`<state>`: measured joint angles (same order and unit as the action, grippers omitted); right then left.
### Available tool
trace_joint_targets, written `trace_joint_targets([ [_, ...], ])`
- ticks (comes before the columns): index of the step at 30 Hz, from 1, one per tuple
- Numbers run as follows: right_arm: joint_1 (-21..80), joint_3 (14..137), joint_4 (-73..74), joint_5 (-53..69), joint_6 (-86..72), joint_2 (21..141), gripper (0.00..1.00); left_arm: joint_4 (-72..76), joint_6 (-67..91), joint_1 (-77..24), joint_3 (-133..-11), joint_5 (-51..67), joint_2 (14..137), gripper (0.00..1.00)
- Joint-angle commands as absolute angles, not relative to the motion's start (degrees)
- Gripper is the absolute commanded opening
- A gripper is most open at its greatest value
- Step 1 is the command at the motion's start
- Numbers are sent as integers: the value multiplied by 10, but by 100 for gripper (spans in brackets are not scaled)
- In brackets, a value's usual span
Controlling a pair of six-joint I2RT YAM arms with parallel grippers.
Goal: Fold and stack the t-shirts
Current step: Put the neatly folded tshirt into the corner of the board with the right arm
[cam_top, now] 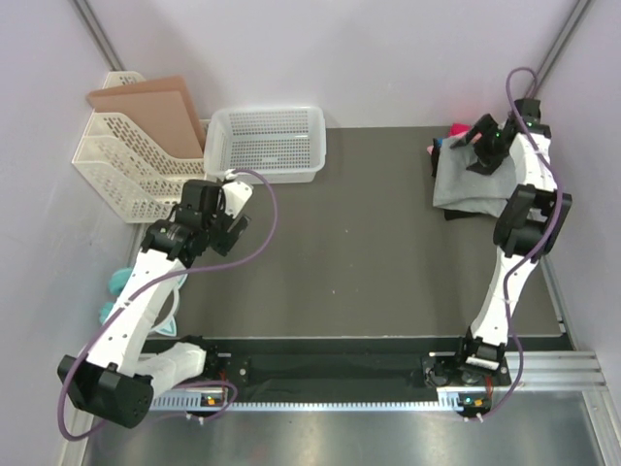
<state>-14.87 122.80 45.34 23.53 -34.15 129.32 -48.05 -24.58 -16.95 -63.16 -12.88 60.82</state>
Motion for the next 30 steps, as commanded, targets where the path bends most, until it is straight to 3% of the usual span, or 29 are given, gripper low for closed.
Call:
trace_joint_targets([
  [1, -174, 1266, 418, 229, -327, 1339, 82, -435, -241, -163, -644, -125, 624, 85],
  [7, -181, 1283, 372, 274, -323, 1394, 80, -429, -242, -149, -629, -112, 648, 86],
  [13, -164, 1281, 345, 322, -315, 1333, 85, -429, -236, -139, -625, -97, 645, 86],
  [22, -42, 1205, 347, 275, -235, 1072, 100, -458, -209, -136, -650, -55, 596, 98],
  [25, 52, 1119, 321, 235, -184, 942, 100, -468, -194, -136, -653, -47, 586, 99],
  [30, 164, 972, 309, 180, -153, 823, 100, -461, -168, -135, -635, -40, 558, 99],
])
